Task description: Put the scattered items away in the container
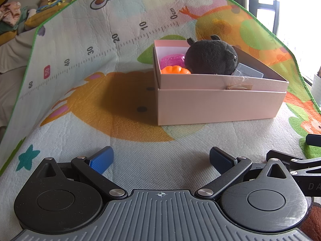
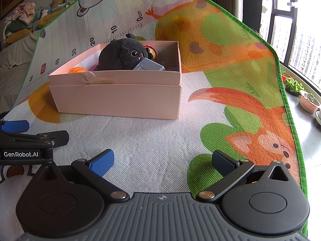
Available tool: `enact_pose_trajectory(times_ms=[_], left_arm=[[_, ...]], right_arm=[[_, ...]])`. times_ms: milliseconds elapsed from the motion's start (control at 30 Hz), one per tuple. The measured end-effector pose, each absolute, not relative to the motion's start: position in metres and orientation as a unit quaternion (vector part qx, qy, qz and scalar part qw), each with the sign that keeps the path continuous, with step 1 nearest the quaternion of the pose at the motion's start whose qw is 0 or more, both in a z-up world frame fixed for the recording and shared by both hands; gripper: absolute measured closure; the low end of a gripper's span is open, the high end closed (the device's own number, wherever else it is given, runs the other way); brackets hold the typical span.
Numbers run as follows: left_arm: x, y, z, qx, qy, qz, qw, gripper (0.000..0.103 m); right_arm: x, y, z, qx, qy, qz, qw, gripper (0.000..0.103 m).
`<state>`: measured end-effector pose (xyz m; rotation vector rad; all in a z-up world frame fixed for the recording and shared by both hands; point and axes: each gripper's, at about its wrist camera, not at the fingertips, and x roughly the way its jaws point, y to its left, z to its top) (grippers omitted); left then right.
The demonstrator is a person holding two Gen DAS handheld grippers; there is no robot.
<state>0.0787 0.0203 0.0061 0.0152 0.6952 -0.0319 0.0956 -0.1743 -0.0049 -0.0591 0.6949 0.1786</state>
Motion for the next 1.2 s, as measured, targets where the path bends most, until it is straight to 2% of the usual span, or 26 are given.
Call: enact_pose_trajectory(times_ms=[700, 933, 1200], left_arm=[[0.077, 0.022, 0.006, 0.013, 0.34, -0.022, 0.94, 0.0], [0.059, 0.022, 0.012, 0.015, 0.372, -0.032, 0.927, 0.0], [0.057, 0.027, 0.013, -0.012, 0.368, -0.024, 0.93, 0.0]], right_arm=[[0.095, -0.173, -0.005, -0.029, 0.34, 0.087, 0.936, 0.0], [0.095, -0.174, -0.005, -0.029, 0.34, 0.087, 0.936, 0.0], [0.095, -0.173, -0.005, -0.029, 0.34, 0.087, 0.936, 0.0]])
